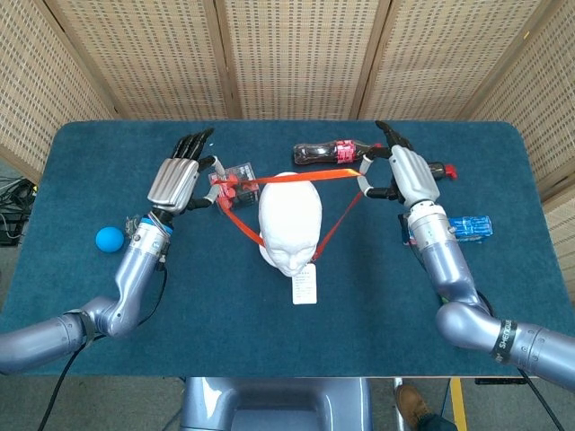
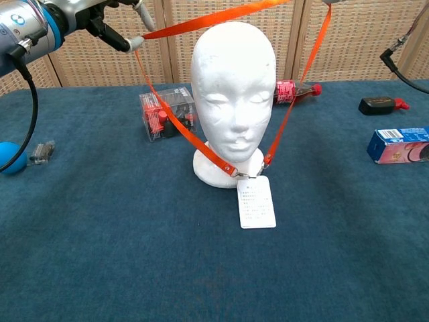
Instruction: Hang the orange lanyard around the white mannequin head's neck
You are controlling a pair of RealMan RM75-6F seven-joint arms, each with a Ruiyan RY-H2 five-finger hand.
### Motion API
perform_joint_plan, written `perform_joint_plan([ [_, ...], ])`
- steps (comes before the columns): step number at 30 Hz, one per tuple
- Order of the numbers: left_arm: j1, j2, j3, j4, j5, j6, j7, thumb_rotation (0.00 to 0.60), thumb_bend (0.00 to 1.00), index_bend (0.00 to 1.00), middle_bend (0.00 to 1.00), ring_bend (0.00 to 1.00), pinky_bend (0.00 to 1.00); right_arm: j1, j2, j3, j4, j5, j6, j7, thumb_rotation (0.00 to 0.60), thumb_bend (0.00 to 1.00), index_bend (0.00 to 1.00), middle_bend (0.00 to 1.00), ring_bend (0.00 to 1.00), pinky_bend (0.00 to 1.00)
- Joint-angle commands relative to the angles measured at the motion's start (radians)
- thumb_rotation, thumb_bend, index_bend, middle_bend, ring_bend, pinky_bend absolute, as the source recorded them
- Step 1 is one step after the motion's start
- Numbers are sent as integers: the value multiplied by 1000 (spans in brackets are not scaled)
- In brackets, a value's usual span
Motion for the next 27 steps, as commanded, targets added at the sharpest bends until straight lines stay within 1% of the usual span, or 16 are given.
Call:
perform_joint_plan([
  [1,-11,-9,-2,19,-17,-21,-14,600,388,0,0,0,0,31,-33,-19,60,14,-20,-17,600,479,417,9,0,0],
  [2,-11,-13,-5,22,-12,-15,-26,600,313,0,0,0,0,34,-38,-24,70,11,-20,-20,600,332,284,2,0,0],
  [3,-9,-16,-7,26,-3,-8,-43,600,258,0,0,0,0,35,-44,-28,80,3,-13,-21,600,253,214,0,0,0],
  [4,-8,-16,-7,29,6,-4,-55,600,181,0,0,0,0,36,-47,-34,89,-8,-5,-28,600,174,151,0,0,0],
  [5,-7,-17,-7,32,15,1,-65,598,118,0,0,0,0,36,-50,-40,95,-19,5,-33,600,137,118,0,0,0],
  [8,-1,-16,-7,36,37,17,-92,584,38,0,0,0,0,29,-57,-47,106,-50,36,-35,600,119,75,0,0,0],
  [10,1,-8,-8,29,33,17,-93,579,13,0,0,0,0,22,-59,-47,110,-62,53,-31,600,113,64,0,0,0],
  [15,9,18,-5,-5,33,22,-81,579,8,0,0,0,0,5,-42,-55,96,-71,69,-36,600,122,63,0,0,0],
  [18,28,45,3,-39,51,48,-79,578,9,0,0,0,0,-23,-16,-67,66,-106,93,-34,600,138,65,0,0,0],
  [21,70,110,37,-97,90,75,-62,562,8,0,0,0,0,-76,29,-93,20,-171,128,-21,600,156,67,7,0,0],
  [22,109,165,77,-128,110,91,-20,553,8,0,0,0,0,-117,54,-118,5,-215,169,-22,600,170,67,41,1,0],
  [23,138,207,99,-171,119,105,-6,548,8,0,0,0,0,-148,66,-134,-10,-260,204,-12,600,199,67,113,39,0],
  [24,161,237,112,-203,120,116,1,547,8,0,0,0,0,-171,74,-147,-16,-292,228,-2,600,229,67,180,89,1],
  [25,194,273,133,-236,123,134,7,548,8,0,0,0,0,-199,84,-165,-21,-323,250,7,600,282,66,288,191,36],
  [26,211,292,143,-256,130,145,7,548,8,0,0,0,0,-217,92,-176,-26,-342,260,14,600,323,66,360,277,93],
  [27,230,308,153,-269,134,160,5,549,8,0,0,0,0,-233,100,-187,-29,-357,267,21,600,395,66,460,397,239],
])
